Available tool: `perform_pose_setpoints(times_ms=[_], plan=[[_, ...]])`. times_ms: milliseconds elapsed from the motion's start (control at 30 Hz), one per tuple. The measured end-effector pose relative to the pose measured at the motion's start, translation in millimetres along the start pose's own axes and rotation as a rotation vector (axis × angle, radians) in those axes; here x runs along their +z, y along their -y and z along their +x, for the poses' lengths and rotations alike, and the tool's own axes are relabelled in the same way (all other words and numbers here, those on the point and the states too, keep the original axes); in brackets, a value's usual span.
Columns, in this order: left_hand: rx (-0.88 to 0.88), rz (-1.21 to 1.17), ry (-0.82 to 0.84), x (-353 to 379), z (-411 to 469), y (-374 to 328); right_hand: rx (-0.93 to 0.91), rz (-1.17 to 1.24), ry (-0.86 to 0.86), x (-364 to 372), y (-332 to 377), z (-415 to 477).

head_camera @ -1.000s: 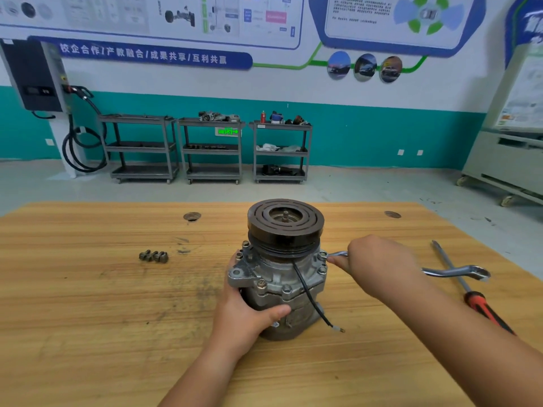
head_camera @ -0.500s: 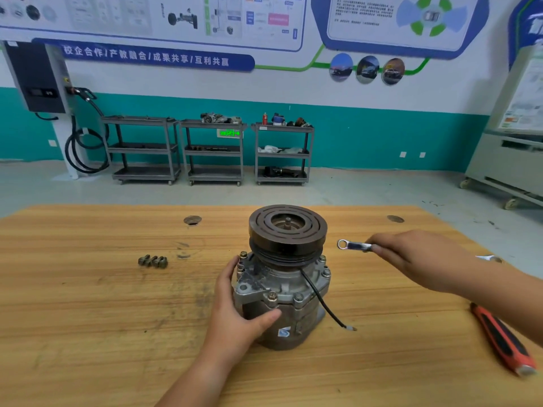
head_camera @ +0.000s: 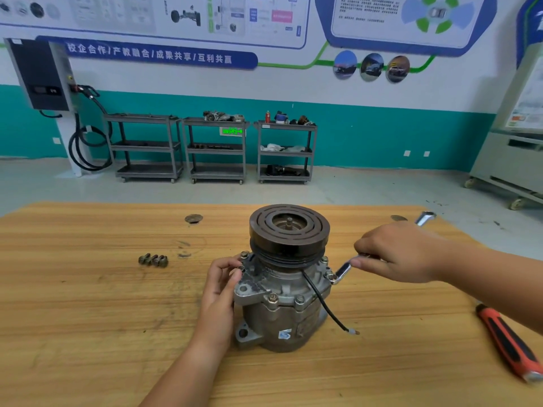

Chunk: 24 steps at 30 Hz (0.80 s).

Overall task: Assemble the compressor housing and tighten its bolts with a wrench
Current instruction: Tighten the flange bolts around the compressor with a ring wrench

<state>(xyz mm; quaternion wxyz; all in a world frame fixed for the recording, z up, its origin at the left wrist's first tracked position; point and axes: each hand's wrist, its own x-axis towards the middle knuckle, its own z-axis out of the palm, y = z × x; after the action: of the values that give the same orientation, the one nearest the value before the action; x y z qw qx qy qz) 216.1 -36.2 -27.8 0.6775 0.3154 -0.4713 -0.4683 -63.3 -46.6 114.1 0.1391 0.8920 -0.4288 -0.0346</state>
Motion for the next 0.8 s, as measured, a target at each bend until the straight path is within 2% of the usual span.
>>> perform_pose_setpoints(times_ms=[167,333,467,600,667,800], plan=[[0.014,0.015,0.010,1,-1,2,-0.030,0.021,-0.020,-1,-7,6],[0.037,0.027,0.040,2,0,2,-0.100,0.017,0.032,-2,-10,15],[0.064,0.038,0.168,2,8,-8,-0.119,0.045,0.074,-7,-9,20],[0.087,0.099,0.284,2,14,-9,0.001,0.101,0.238,-9,0,10],[0.082,0.053,0.273,3,12,-6,0.095,0.107,0.278,-10,8,0],[0.073,0.001,0.184,12,6,-6,0.204,-0.001,0.241,-11,27,-7]])
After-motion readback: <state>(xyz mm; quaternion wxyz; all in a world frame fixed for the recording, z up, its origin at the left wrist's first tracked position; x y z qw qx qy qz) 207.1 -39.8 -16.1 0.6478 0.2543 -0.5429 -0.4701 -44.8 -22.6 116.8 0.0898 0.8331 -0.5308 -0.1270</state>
